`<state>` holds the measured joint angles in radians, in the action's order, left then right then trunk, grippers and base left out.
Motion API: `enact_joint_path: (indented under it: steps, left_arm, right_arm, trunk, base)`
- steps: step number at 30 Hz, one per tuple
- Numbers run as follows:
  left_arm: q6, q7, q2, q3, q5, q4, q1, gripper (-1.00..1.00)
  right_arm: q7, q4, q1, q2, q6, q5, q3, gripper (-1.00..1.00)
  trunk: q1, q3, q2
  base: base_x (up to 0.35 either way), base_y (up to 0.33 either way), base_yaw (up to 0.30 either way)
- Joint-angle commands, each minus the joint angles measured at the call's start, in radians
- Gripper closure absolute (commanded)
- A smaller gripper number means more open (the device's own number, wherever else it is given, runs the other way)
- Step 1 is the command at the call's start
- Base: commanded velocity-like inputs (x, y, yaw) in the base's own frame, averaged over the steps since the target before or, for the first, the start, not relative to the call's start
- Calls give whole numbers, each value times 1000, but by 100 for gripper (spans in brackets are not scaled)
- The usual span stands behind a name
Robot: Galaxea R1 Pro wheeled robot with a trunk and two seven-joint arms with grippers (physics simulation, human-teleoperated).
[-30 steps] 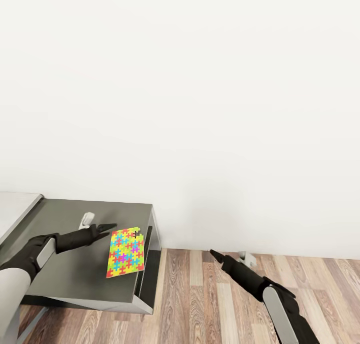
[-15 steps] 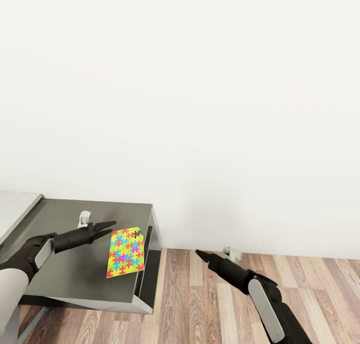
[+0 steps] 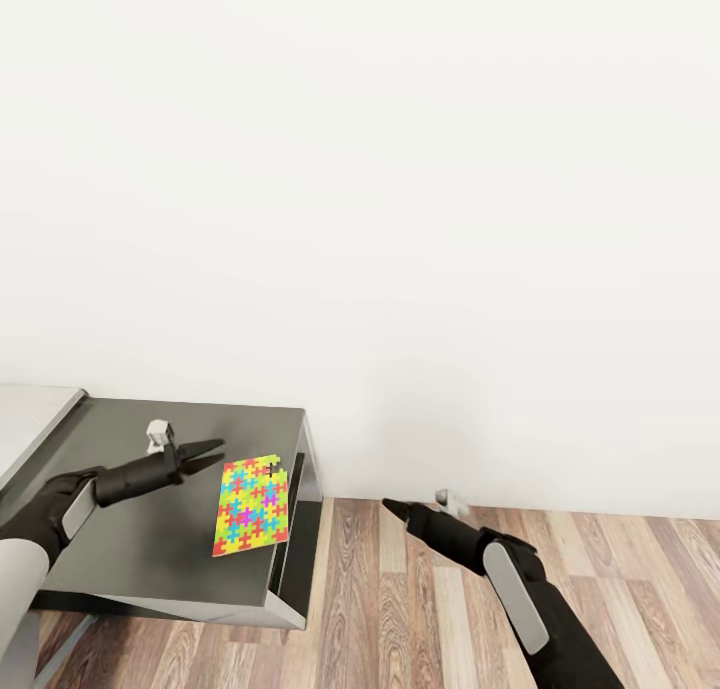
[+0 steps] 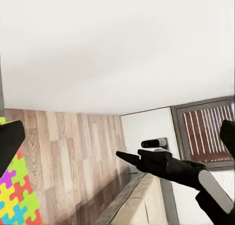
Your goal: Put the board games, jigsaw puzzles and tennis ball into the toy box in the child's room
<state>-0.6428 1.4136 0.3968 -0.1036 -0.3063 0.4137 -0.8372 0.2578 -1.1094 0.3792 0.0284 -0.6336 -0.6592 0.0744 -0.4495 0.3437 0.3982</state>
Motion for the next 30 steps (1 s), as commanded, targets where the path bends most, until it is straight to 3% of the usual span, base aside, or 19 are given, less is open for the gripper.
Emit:
enact_joint_path:
  steps: [1,7,12,18,21,26,30]
  left_arm:
    - [-10,15,1,0,-1,0,-1,-100]
    - [-4,146,16,1,8,6,3,-100]
    - [-3,157,24,1,10,54,28,-100]
    - [-26,157,26,1,9,221,104,-100]
    - [-67,157,23,0,9,339,151,-100]
    - [-85,157,20,-2,9,484,214,-100]
    - [-88,157,18,-2,9,542,240,-100]
  right_arm:
    - [3,0,2,0,-6,0,-1,-100]
    - [6,4,5,1,-5,-1,-2,-100]
    - [4,5,12,10,-11,0,4,-100]
    - [8,78,57,17,-15,2,21,-100]
    - [9,200,117,26,-10,6,59,-100]
    - [13,313,169,29,11,8,98,-100]
    - [87,345,188,20,16,6,104,-100]
  trunk:
    - [-1,2,2]
    - [-1,2,2]
    - [-1,2,2]
    - [-1,2,2]
    - [-1,2,2]
    - [-1,2,2]
    - [-1,2,2]
  base:
    - [0,0,0]
    - [0,0,0]
    - [0,0,0]
    - [0,0,0]
    - [0,0,0]
    - [104,43,0]
    - [179,95,0]
